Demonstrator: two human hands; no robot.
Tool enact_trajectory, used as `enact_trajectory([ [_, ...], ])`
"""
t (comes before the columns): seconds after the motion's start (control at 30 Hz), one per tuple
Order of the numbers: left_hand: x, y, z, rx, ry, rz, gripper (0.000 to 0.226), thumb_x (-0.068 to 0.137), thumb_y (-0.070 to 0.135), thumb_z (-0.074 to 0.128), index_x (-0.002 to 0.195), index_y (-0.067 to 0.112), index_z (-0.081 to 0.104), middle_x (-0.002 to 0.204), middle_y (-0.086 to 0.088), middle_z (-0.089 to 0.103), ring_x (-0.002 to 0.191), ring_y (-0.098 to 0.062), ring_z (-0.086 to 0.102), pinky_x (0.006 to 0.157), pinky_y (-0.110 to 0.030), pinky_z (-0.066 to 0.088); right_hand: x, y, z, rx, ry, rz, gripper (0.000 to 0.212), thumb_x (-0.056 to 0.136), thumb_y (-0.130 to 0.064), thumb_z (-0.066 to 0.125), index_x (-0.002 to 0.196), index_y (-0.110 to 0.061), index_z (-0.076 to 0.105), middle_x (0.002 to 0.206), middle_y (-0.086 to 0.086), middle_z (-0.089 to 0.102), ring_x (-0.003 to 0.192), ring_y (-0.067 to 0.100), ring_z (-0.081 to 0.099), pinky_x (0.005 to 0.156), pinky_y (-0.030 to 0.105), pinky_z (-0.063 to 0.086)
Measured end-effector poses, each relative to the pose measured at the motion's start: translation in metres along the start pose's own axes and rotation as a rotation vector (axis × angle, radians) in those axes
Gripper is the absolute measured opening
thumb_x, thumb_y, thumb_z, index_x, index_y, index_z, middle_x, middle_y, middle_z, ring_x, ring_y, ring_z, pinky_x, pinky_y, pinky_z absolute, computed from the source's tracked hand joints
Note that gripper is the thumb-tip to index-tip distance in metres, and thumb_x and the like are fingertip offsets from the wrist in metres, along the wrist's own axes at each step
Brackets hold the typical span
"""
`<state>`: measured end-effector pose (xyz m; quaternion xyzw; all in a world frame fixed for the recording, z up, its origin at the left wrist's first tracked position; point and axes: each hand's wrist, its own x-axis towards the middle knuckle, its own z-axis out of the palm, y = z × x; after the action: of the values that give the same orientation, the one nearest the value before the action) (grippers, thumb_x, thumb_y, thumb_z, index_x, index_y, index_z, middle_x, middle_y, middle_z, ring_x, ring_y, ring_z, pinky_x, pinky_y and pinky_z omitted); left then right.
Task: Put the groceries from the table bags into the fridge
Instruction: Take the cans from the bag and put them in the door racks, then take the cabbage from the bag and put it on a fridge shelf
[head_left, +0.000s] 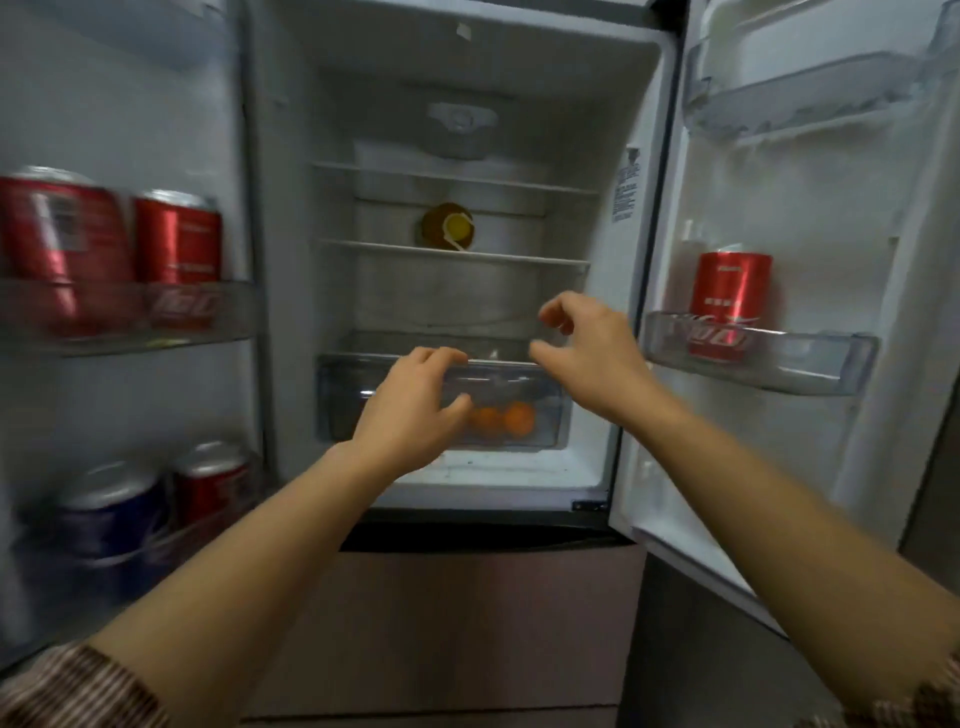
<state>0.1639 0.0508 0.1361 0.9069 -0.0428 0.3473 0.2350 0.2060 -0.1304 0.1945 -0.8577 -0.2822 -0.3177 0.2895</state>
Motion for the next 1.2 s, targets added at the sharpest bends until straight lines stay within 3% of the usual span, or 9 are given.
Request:
enact_trajectory([
  [0.3, -0.185, -0.073, -0.139, 0.237, 0.101, -0.221, 0.036, 0.087, 0.022, 0.056, 0.123, 0.021, 0.056, 0.125, -0.002, 0.055, 0.115, -0.023, 0.05, 0.092, -0.037, 0.045, -0.11, -0.156, 0.092, 0.21, -0.305, -0.143, 0.037, 0.087, -0.027, 0.063, 0.12, -0.011, 0.059, 0.12, 0.005, 0.062, 0.11, 0.022, 0.057, 0.092, 0.035, 0.047],
  [0.4, -0.266, -0.09, -0.191, 0.322, 0.105, -0.387, 0.038, 0.087, 0.024, 0.056, 0.126, 0.021, 0.054, 0.128, -0.003, 0.053, 0.118, -0.023, 0.048, 0.092, -0.037, 0.044, -0.162, -0.225, 0.115, 0.253, -0.381, -0.206, 0.037, 0.085, -0.026, 0.064, 0.119, -0.011, 0.059, 0.116, 0.008, 0.063, 0.106, 0.026, 0.059, 0.09, 0.039, 0.049],
  [0.6, -0.444, -0.114, -0.298, 0.457, 0.09, -0.747, 0.042, 0.089, 0.025, 0.054, 0.13, 0.019, 0.051, 0.129, -0.01, 0.052, 0.121, -0.028, 0.045, 0.096, -0.04, 0.043, -0.289, -0.375, 0.155, 0.334, -0.646, -0.343, 0.054, 0.086, -0.027, 0.06, 0.136, -0.011, 0.048, 0.138, 0.009, 0.051, 0.127, 0.028, 0.046, 0.103, 0.045, 0.04],
  [0.9, -0.672, -0.107, -0.459, 0.658, 0.25, -1.131, 0.042, 0.089, 0.023, 0.052, 0.131, 0.018, 0.051, 0.132, -0.011, 0.051, 0.121, -0.028, 0.047, 0.097, -0.039, 0.039, -0.444, -0.601, 0.18, 0.418, -0.862, -0.704, 0.054, 0.085, -0.036, 0.058, 0.134, -0.016, 0.048, 0.133, 0.008, 0.052, 0.124, 0.03, 0.045, 0.099, 0.047, 0.04],
  [1.0, -0.745, -0.104, -0.505, 0.718, 0.311, -1.248, 0.043, 0.09, 0.025, 0.052, 0.132, 0.019, 0.049, 0.132, -0.007, 0.05, 0.119, -0.026, 0.047, 0.093, -0.04, 0.044, -0.496, -0.674, 0.185, 0.457, -0.919, -0.842, 0.051, 0.085, -0.036, 0.056, 0.131, -0.016, 0.048, 0.131, 0.008, 0.053, 0.125, 0.03, 0.045, 0.099, 0.048, 0.04],
  [1.2, -0.88, -0.104, -0.6, 0.805, 0.435, -1.427, 0.041, 0.093, 0.028, 0.052, 0.133, 0.02, 0.047, 0.133, -0.005, 0.046, 0.123, -0.023, 0.041, 0.088, -0.039, 0.048, -0.597, -0.821, 0.191, 0.519, -1.034, -1.07, 0.06, 0.089, -0.032, 0.057, 0.143, -0.018, 0.037, 0.148, 0.006, 0.04, 0.136, 0.028, 0.034, 0.111, 0.052, 0.028],
])
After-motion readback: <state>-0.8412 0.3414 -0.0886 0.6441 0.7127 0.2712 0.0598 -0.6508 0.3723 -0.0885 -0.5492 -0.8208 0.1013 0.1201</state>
